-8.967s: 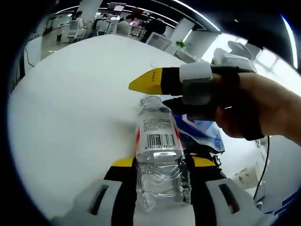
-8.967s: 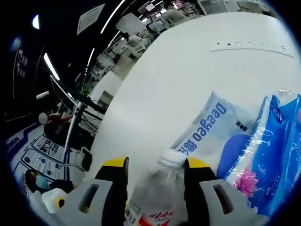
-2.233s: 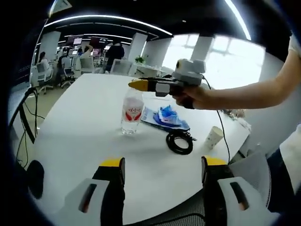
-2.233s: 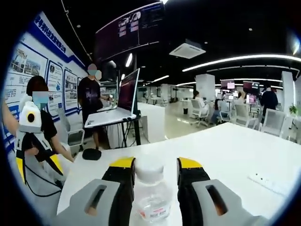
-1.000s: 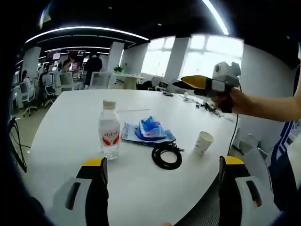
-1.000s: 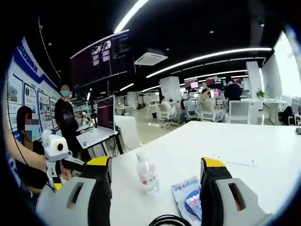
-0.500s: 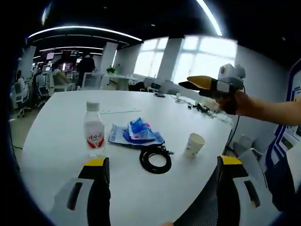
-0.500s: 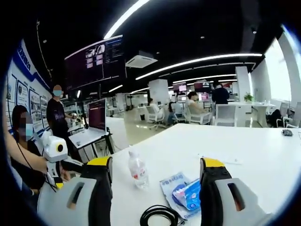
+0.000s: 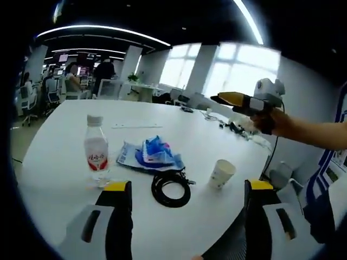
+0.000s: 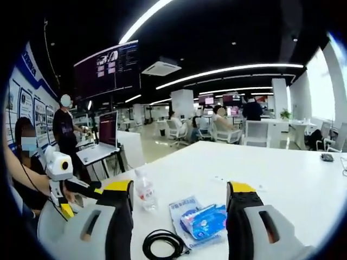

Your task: Arrange the tabletop items into an orderly group along one side of the table until the central work area is clear of visible clutter.

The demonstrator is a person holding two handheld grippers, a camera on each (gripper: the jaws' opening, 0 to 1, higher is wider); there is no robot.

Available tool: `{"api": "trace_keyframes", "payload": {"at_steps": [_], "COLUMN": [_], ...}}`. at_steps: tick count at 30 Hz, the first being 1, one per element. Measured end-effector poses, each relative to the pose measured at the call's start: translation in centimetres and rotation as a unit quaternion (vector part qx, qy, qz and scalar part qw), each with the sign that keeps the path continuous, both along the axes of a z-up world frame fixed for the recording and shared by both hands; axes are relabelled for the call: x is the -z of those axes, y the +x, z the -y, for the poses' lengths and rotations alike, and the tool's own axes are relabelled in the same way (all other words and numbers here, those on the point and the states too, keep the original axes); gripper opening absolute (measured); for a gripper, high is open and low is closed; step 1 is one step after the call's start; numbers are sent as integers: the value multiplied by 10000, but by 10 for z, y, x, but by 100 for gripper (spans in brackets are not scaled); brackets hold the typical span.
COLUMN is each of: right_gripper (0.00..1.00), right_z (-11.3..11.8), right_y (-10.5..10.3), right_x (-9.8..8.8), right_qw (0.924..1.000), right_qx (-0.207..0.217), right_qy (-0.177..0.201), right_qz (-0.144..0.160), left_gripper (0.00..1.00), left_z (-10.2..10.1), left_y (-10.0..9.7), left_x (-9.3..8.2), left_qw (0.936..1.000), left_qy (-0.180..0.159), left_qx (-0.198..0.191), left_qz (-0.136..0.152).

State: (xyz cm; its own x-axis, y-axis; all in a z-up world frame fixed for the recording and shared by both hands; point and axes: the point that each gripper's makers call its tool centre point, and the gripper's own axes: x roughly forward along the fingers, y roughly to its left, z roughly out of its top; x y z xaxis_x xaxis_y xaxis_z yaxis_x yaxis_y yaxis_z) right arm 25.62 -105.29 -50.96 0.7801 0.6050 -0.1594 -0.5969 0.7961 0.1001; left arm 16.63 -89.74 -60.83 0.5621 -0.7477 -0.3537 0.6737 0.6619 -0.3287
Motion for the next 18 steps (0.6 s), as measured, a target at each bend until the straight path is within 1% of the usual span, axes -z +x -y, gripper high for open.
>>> {"api": "trace_keyframes", "payload": {"at_steps": [2, 4, 6, 7, 9, 10, 11, 14, 15, 16, 18], "right_gripper": [67, 67, 66, 65, 64, 62, 62, 61, 61, 61, 60], "right_z": [7, 14, 24, 27, 33, 37, 41, 50, 52, 54, 57], "right_y": [5, 11, 22, 26, 33, 38, 44, 56, 59, 64, 71], "right_x": [4, 7, 12, 15, 22, 27, 32, 45, 46, 49, 54], "right_qw": [10000, 9998, 9997, 9995, 9992, 9989, 9987, 9978, 9975, 9970, 9960], "right_qx": [-62, -113, -192, -221, -293, -336, -368, -464, -499, -575, -697], "right_qy": [-68, -109, -141, -157, -186, -180, -175, -178, -151, -117, -146], "right_qz": [-36, -82, -104, -130, -196, -262, -312, -444, -475, -509, -539], "left_gripper": [77, 74, 71, 68, 67, 67, 67, 65, 65, 63, 60], "left_z": [9, 18, 28, 31, 38, 43, 47, 59, 62, 66, 73], "left_y": [5, 11, 17, 19, 24, 27, 30, 38, 41, 45, 51], "left_x": [-3, -6, -8, -7, -4, -3, -3, 4, 5, 6, 9], "left_qw": [9999, 9995, 9988, 9984, 9971, 9963, 9961, 9932, 9925, 9907, 9888], "left_qy": [-34, -151, -250, -247, -240, -255, -258, -116, -139, -165, -165], "left_qx": [-118, -261, -361, -422, -571, -668, -711, -983, -1045, -1148, -1252], "left_qz": [-33, -119, -211, -285, -438, -484, -451, -607, -624, -717, -800]}}
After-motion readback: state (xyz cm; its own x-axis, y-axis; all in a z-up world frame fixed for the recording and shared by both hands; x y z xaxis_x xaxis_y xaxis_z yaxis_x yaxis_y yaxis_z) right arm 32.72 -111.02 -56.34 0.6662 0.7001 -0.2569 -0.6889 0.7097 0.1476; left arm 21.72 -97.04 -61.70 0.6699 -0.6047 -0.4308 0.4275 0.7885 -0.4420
